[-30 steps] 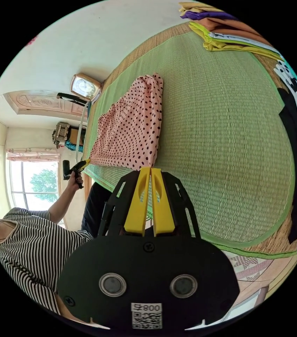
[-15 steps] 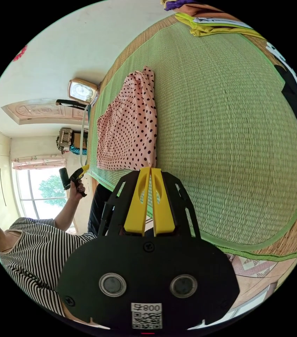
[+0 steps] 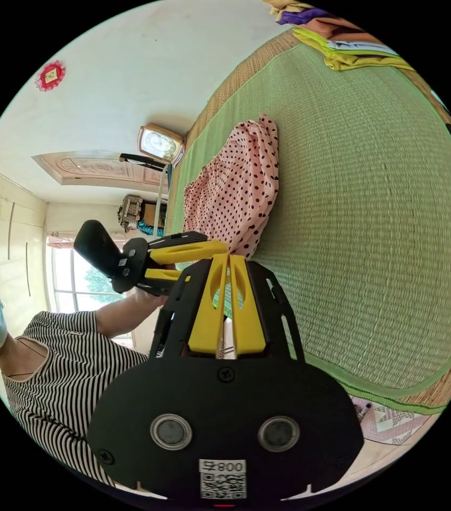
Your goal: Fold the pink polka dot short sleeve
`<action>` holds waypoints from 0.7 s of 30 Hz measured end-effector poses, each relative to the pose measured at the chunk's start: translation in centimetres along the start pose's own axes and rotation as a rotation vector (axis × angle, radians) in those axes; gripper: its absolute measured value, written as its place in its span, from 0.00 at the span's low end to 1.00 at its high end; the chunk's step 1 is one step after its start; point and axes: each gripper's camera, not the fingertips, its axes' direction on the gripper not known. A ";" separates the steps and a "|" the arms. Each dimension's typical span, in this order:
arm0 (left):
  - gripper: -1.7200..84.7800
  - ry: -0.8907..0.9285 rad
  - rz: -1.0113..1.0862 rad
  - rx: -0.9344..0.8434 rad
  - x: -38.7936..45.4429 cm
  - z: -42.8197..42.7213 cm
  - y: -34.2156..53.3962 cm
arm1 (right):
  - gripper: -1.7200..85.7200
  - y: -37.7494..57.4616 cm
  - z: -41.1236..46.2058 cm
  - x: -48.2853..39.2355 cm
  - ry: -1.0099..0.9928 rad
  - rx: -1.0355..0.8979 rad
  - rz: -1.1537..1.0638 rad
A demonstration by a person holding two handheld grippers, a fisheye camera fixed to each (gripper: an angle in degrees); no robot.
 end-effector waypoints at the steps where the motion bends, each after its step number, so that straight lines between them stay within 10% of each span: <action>1: 0.08 -0.007 -0.010 -0.010 0.1 0.9 -0.4 | 0.02 0.0 0.1 0.0 0.006 -0.002 -0.001; 21: 0.04 0.252 -0.366 0.259 -3.5 2.7 4.1 | 0.11 -12.2 0.7 0.3 0.107 0.179 0.028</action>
